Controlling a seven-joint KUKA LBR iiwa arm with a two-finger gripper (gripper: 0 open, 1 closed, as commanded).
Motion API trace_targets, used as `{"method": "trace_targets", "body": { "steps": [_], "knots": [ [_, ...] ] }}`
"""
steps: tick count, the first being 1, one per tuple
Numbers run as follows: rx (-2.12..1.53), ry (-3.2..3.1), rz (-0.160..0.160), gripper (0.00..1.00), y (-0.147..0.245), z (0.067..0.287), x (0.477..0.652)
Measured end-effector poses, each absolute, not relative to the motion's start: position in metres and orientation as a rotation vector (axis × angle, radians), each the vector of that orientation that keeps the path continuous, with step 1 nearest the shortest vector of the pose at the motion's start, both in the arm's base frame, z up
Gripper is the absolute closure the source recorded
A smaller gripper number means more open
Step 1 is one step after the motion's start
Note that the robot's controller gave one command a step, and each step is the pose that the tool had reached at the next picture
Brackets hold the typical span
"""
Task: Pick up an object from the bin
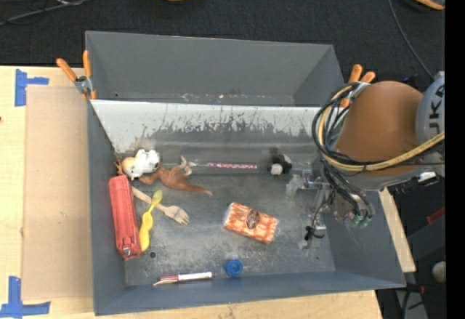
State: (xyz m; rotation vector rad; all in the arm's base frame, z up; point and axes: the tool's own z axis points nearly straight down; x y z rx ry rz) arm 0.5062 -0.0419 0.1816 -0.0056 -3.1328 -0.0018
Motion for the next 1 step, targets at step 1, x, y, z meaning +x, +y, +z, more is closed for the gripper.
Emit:
{"method": "trace_targets", "body": {
  "steps": [1],
  "knots": [
    [-0.003,-3.140,-0.001,0.00,-0.0420,0.1850,0.5079]
  ]
}}
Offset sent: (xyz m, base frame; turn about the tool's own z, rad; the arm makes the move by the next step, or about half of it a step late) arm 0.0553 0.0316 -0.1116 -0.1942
